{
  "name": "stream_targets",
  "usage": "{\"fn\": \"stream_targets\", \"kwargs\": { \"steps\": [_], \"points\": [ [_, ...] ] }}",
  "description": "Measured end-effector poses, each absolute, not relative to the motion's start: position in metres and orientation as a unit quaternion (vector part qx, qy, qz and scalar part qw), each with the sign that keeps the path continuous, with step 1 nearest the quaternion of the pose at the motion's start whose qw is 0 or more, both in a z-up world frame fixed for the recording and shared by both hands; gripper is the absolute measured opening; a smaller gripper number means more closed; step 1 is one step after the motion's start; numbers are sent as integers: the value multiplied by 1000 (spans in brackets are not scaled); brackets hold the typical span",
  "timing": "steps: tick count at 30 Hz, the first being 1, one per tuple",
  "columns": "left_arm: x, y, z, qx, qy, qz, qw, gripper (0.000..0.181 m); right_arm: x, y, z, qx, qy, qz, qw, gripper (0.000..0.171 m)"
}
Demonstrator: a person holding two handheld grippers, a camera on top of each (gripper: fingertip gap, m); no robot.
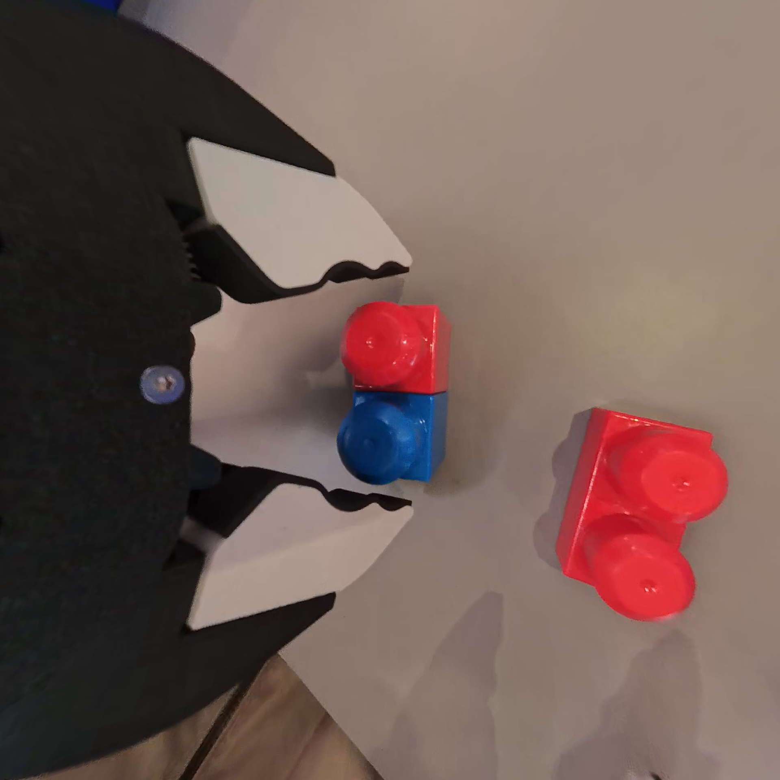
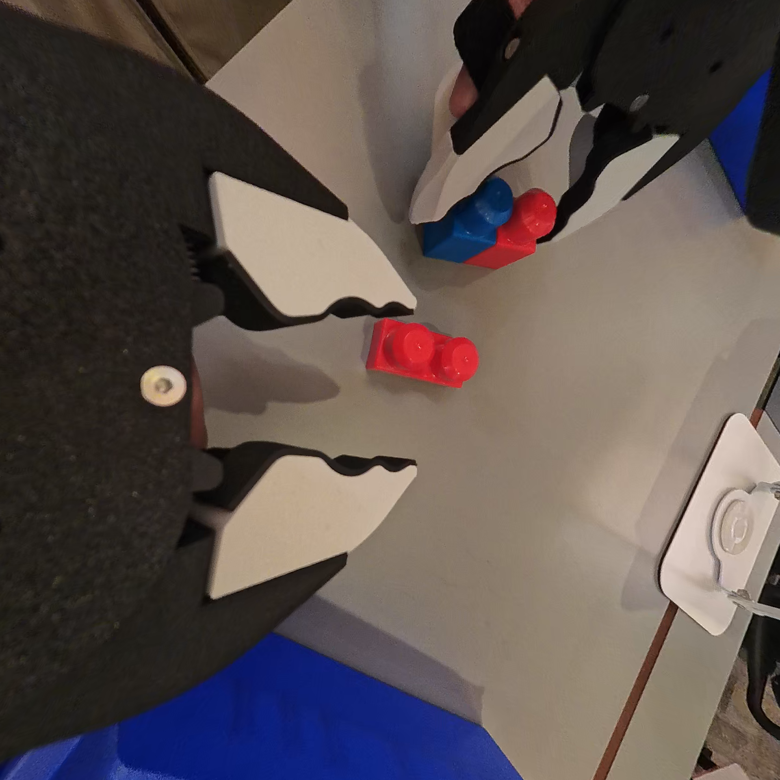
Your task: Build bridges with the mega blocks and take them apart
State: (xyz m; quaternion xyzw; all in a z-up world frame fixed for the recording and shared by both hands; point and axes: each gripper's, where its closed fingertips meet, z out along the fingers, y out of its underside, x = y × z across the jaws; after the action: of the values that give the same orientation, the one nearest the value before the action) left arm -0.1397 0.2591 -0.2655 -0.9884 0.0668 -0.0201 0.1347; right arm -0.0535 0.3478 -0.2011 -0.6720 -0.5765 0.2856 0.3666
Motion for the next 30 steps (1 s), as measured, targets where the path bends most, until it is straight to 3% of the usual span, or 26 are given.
{"fn": "stream_targets", "kwargs": {
  "steps": [5, 13, 24, 30],
  "points": [
    [-141, 260, -269, -988, 61, -27, 141, 98, -52, 350, -202, -674, -574, 290, 364, 63],
    [-140, 267, -269, -964, 39, -28, 263, 103, -51, 354, -203, -677, -570, 291, 362, 63],
    [-139, 276, -279, -935, 35, -15, 353, 108, -49, 356, -206, -679, -569, 293, 359, 62],
    [-137, 275, -279, -934, 51, -21, 352, 111, -48, 358, -207, -681, -568, 292, 358, 62]
  ]
}}
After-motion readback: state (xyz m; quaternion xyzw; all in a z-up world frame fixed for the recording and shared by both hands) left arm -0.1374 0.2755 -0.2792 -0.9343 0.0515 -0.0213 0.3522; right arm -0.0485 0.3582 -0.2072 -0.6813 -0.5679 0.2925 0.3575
